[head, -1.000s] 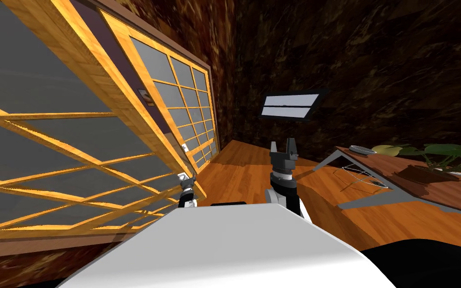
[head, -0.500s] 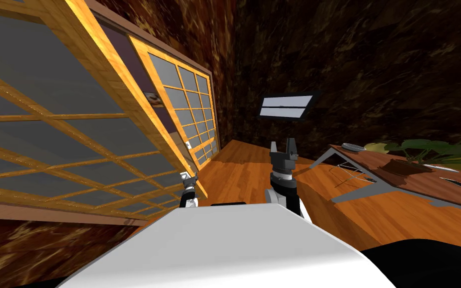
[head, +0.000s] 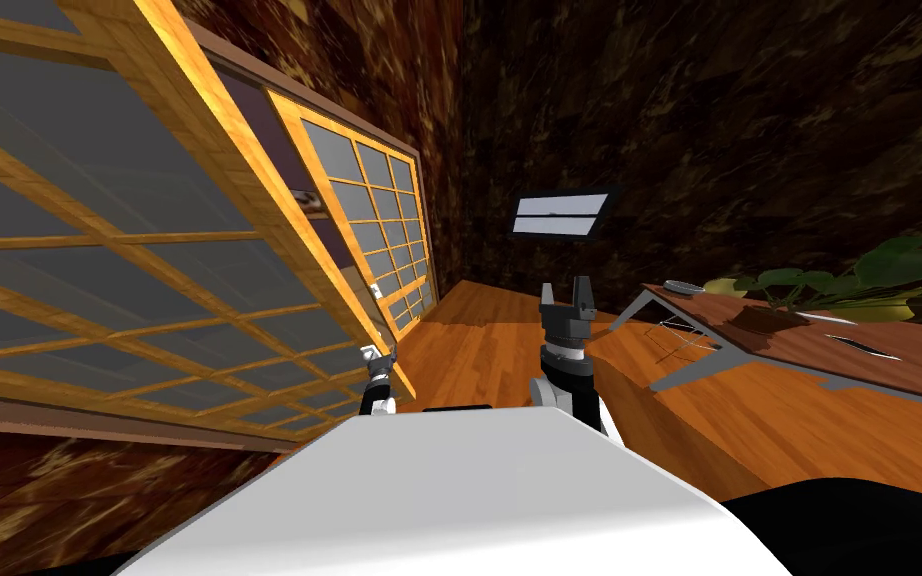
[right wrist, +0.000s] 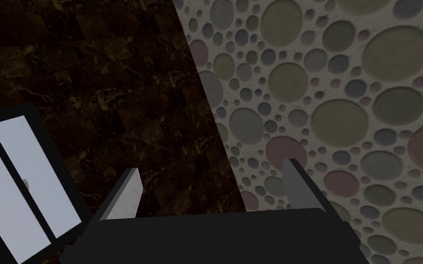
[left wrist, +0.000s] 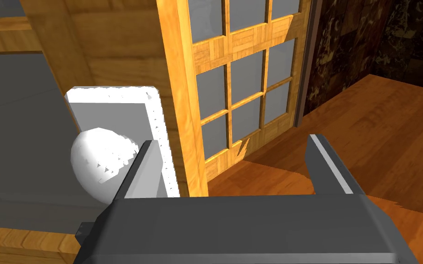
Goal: Pull the door open
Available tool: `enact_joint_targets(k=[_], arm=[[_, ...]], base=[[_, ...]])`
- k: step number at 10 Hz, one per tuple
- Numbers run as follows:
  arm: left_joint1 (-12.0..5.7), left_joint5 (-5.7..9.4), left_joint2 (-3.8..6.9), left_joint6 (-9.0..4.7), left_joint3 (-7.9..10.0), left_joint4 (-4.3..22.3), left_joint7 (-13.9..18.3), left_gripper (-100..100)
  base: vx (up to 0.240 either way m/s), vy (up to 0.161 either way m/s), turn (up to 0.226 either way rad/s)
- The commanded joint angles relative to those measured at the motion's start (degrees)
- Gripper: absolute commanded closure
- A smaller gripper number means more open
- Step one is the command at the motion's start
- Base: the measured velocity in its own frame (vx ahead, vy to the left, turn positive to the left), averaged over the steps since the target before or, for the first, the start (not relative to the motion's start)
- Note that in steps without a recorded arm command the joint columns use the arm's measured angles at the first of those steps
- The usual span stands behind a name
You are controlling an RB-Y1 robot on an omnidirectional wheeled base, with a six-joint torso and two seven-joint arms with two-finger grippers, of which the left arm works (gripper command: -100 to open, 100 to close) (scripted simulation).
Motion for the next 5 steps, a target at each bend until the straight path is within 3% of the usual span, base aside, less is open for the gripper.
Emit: enact_joint_targets(k=[1,3,4,5], arm=[[1.16,0.37,1.17,0.63,0.83,-1.9,0.1,-100],[1.48,0.47,2.16,0.51,0.96,-1.9,0.9,-100],[1.48,0.47,2.16,0.51,0.96,-1.9,0.9,-100],[1.66,0.19,1.18,1.35,0.30,-3.3,0.4,-100]], base=[[0.002,0.042,-0.040],[0.011,0.043,-0.037],[0.006,0.041,-0.007],[0.009,-0.001,-0.053]])
